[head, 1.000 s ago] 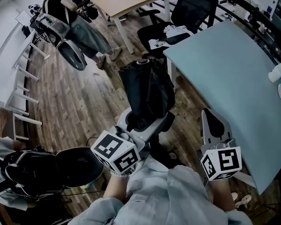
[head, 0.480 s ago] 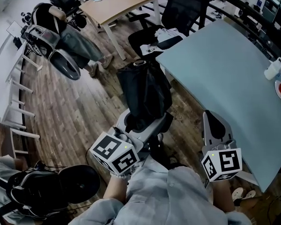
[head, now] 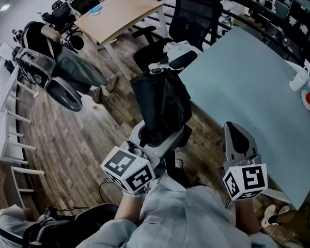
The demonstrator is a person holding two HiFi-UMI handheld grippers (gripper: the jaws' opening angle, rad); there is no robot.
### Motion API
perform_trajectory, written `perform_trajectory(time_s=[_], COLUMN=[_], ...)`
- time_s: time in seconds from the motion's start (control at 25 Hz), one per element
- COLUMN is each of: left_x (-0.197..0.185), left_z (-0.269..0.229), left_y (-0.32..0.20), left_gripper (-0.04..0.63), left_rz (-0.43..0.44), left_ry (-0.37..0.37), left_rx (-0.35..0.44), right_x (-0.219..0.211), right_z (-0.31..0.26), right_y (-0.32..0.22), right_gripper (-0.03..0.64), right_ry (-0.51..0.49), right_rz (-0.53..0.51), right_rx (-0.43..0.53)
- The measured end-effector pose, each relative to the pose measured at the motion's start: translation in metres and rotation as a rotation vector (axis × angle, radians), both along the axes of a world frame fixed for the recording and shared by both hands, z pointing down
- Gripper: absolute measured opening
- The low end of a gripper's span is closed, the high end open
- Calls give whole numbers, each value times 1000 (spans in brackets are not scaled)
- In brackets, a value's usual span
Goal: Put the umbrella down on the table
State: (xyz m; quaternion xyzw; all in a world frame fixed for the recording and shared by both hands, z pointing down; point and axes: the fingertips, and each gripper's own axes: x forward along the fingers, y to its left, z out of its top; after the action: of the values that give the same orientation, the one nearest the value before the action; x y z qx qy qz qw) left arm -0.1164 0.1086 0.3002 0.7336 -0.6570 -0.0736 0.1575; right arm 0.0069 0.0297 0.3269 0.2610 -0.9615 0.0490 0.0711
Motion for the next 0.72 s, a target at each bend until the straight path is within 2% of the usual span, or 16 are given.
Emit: perform_trajectory(time_s=[0.24, 0.72], left_x=[-41, -84], left_z=[-3, 1], left_y=[-20, -56], left_gripper=[272, 272], left_rz=[58, 215], left_ry=[8, 16], left_rx=[5, 37], right_x=[-31, -67], right_z=[-6, -4], right_y=[-12, -26], right_gripper=[-9, -9], right_ry=[4, 33], right_rz=[72, 209], right_rx=[10, 33])
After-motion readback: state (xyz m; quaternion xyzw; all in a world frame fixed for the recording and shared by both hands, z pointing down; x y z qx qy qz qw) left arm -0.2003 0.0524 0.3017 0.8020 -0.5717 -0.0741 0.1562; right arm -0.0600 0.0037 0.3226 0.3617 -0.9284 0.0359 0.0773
